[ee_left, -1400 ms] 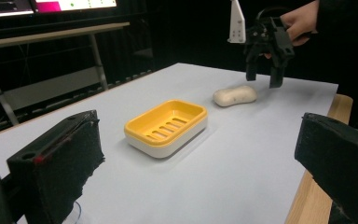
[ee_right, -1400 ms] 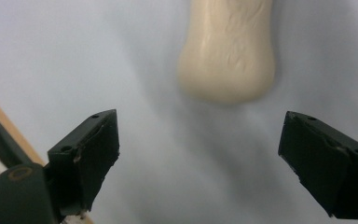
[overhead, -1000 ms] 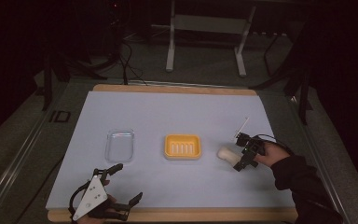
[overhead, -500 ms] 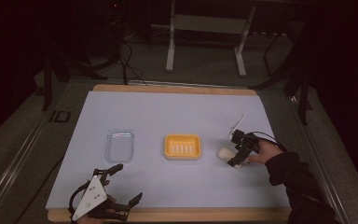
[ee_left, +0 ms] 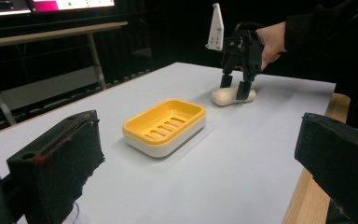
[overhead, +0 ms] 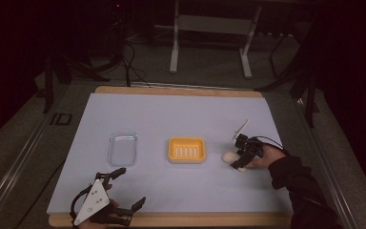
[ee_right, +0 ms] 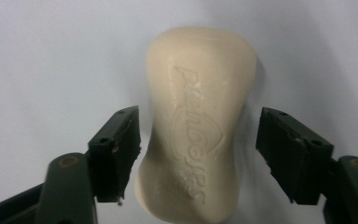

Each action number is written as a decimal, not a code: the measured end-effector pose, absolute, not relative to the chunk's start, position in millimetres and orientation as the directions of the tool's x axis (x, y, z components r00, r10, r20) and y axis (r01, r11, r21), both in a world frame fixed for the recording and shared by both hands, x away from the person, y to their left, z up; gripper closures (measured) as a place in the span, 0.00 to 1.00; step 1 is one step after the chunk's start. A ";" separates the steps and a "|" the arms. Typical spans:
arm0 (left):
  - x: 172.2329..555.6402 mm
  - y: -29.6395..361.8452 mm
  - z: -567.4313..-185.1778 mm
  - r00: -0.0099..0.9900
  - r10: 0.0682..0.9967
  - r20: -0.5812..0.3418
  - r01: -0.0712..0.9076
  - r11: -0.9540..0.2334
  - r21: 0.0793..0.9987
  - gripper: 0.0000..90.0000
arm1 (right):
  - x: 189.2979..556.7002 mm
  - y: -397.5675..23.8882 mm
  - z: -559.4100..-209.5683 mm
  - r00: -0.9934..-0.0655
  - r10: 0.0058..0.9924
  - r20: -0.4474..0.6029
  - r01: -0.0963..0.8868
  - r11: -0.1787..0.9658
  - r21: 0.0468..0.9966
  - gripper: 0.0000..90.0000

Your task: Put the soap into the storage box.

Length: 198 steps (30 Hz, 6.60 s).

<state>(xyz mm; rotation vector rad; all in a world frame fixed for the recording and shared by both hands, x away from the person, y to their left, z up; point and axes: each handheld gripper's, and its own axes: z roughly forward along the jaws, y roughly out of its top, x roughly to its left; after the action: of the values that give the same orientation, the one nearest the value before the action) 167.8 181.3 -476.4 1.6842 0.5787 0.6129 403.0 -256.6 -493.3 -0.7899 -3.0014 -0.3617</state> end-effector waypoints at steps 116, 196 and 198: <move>169.4 180.4 -477.0 0.741 0.665 0.090 0.054 -0.192 0.980 0.01 | 408.1 -183.3 -362.3 -0.996 -0.012 -0.088 -0.039 0.952 0.303 0.55; 167.9 181.3 -475.6 0.759 0.646 0.082 0.048 -0.180 0.982 0.01 | 435.5 -104.2 -482.7 -0.995 -0.098 -0.031 -0.102 0.908 0.407 0.55; 168.1 181.3 -475.6 0.759 0.646 0.084 0.047 -0.182 0.982 0.01 | 435.2 -103.3 -485.0 -0.994 -0.098 -0.038 -0.105 0.914 0.391 0.55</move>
<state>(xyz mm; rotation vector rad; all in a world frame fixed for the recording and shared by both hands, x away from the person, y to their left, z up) 168.1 181.3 -475.6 1.6880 0.5546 0.5871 435.2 -103.3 -485.0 0.1642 -3.0903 -0.6326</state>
